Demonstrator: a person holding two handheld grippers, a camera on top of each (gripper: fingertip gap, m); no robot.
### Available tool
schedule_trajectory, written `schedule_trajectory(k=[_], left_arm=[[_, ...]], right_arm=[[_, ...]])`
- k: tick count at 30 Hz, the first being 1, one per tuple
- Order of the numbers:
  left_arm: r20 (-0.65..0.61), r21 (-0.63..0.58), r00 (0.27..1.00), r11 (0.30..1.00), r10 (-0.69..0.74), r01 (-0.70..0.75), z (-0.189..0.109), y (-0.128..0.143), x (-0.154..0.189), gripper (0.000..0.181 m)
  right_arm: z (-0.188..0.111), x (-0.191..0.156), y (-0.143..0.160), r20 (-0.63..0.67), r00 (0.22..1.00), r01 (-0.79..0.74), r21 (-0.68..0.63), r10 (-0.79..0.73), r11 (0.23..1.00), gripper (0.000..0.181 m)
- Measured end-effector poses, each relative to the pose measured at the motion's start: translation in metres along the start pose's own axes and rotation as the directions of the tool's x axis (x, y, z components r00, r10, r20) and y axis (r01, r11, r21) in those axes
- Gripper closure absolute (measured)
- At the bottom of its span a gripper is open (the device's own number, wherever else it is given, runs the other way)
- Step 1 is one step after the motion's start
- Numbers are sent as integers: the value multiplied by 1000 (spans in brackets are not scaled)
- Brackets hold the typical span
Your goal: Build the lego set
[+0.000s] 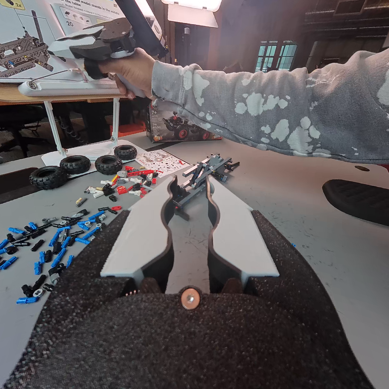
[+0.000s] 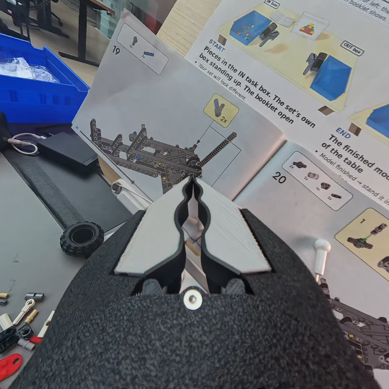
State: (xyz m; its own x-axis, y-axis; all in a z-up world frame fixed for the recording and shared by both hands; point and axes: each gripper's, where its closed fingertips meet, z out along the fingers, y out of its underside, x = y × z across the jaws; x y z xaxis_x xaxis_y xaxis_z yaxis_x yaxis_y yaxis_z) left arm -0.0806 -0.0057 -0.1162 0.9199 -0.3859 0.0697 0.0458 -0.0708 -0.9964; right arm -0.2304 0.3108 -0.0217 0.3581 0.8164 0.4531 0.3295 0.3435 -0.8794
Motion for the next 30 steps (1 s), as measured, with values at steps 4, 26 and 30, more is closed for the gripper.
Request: schedule_trajectory(k=[4,26,30], left_arm=[[1,4,1000,1000,-4,4,-1,-1,-1,153],[-3,-9,1000,1000,4,-4,1,2,1,153],[-3,-18,1000,1000,11,-11,2,3,2,153]], right_arm=[[1,0,-1,1,1000,-4,-2,4,1000,181],[-177,-55,27,500,864,-79,37,50,996,150],[-234,-76,88,649,758,32,-150,74,988,133]])
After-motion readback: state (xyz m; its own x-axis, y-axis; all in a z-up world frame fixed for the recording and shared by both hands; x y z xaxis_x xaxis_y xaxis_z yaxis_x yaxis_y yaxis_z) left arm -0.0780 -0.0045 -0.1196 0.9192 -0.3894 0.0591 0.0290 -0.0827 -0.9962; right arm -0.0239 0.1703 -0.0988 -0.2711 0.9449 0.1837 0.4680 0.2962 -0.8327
